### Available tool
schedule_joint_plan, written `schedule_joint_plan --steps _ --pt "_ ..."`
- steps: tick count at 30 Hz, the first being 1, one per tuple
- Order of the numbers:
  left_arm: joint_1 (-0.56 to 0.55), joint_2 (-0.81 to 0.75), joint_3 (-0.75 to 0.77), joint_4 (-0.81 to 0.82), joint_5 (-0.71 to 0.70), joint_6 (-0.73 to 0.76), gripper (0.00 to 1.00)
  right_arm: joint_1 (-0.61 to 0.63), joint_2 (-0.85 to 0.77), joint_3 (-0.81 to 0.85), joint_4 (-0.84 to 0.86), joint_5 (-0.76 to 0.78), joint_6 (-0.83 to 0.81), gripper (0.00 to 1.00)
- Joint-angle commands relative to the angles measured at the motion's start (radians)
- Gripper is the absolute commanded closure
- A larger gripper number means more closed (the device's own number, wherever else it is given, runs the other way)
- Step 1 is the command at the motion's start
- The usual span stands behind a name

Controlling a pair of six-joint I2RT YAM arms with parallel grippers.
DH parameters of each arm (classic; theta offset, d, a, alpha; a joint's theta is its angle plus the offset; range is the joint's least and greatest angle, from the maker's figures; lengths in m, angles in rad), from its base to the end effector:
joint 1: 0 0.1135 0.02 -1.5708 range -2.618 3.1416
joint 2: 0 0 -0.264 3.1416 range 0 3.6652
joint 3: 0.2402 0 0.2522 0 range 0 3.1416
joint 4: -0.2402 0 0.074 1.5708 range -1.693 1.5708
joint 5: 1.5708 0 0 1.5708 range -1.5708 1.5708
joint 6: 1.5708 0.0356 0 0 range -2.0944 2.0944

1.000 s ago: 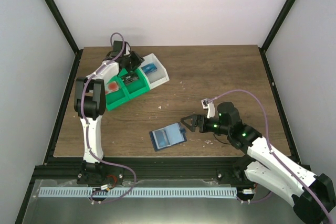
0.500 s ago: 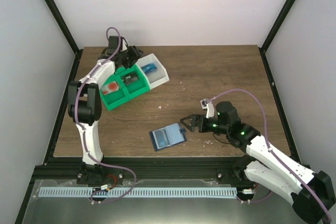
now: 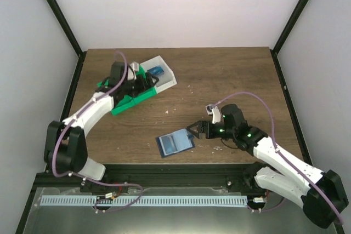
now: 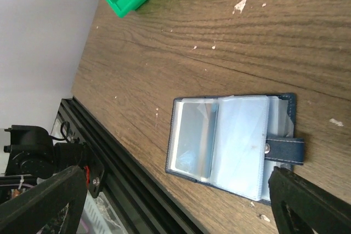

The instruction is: Take the credit cards out of the card holder

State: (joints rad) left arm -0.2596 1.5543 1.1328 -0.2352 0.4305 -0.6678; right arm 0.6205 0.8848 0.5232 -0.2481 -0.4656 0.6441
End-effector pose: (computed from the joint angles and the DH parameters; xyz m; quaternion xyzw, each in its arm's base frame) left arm 0.3325 -0.1037 0.2671 -0.0854 0.8776 -0.3643 0.2999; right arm 0.1452 0.1234 0.2266 -0.0965 0.8640 0.4309 0.2419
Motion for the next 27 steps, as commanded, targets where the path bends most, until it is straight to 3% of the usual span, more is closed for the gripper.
schedule_joint_plan --steps 1,5,12,15,21,27 --pt "-0.054 -0.156 -0.215 0.089 0.032 -0.014 0.01 0.003 0.025 0.005 0.055 -0.054 0.006 0.1" --pt "-0.1 -0.297 -0.393 0.151 0.062 -0.063 0.04 0.002 0.068 0.013 0.066 -0.058 0.015 0.16" --pt "-0.221 -0.503 -0.629 0.246 0.099 -0.153 0.13 0.002 0.164 0.029 0.059 -0.026 -0.012 0.44" --pt "-0.285 -0.558 -0.721 0.321 0.062 -0.215 0.15 0.002 0.204 0.02 0.084 -0.026 -0.013 0.49" --pt "-0.352 -0.56 -0.89 0.504 0.025 -0.341 0.24 0.017 0.317 0.025 0.105 -0.013 -0.021 0.56" --pt "-0.404 -0.496 -0.902 0.562 0.014 -0.354 0.26 0.058 0.428 0.041 0.104 -0.003 -0.036 0.62"
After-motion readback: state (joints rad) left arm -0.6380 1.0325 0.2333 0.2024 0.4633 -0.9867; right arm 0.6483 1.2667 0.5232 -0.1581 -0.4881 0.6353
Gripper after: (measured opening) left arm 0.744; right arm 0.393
